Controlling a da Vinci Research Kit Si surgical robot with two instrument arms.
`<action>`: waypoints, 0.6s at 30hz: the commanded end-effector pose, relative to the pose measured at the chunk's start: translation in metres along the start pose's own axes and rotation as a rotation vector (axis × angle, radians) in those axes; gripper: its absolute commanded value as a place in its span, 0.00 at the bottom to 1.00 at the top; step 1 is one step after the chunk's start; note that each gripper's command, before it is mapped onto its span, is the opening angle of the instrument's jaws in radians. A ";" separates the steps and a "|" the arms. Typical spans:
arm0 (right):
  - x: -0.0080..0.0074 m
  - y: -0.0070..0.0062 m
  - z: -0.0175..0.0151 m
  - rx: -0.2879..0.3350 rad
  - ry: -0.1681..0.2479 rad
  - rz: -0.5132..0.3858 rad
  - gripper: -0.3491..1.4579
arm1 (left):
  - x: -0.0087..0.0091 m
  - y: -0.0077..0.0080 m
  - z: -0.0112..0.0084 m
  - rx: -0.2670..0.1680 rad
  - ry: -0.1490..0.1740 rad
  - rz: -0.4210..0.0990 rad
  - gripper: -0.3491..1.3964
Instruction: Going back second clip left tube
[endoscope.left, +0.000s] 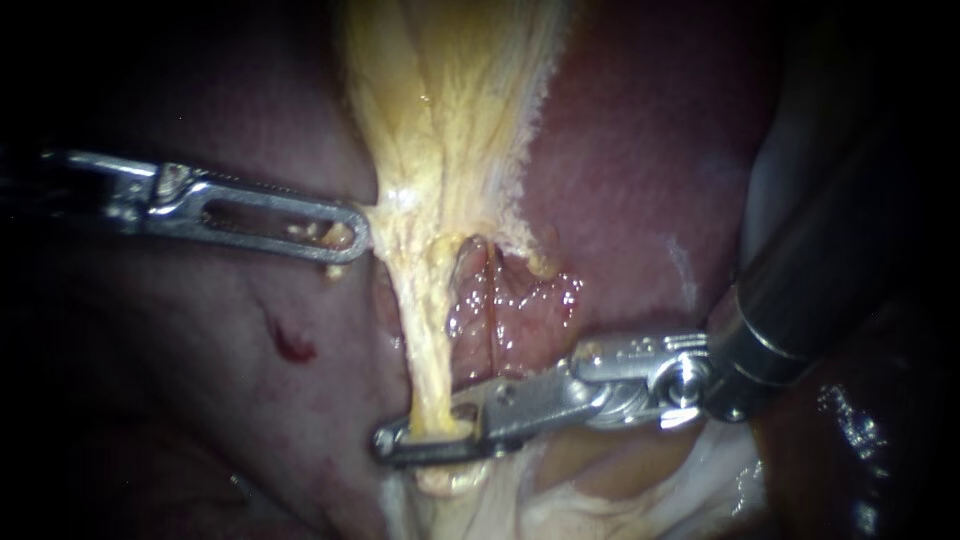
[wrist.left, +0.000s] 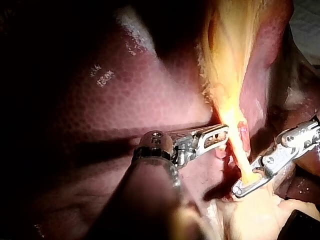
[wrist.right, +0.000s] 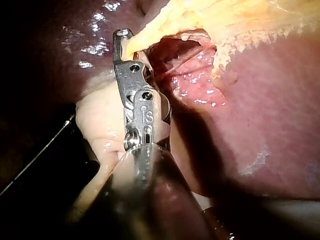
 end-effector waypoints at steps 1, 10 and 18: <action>0.0000 0.0000 0.0000 0.003 0.000 0.000 0.00 | 0.0000 0.0000 0.0000 -0.001 0.000 0.000 0.00; 0.0000 -0.0001 0.0002 0.028 0.042 0.002 0.11 | 0.0000 0.0000 -0.0001 -0.001 0.000 0.000 0.00; 0.0001 0.0002 0.0010 0.004 0.104 0.000 0.45 | 0.0000 0.0000 -0.0002 -0.001 0.000 0.000 0.00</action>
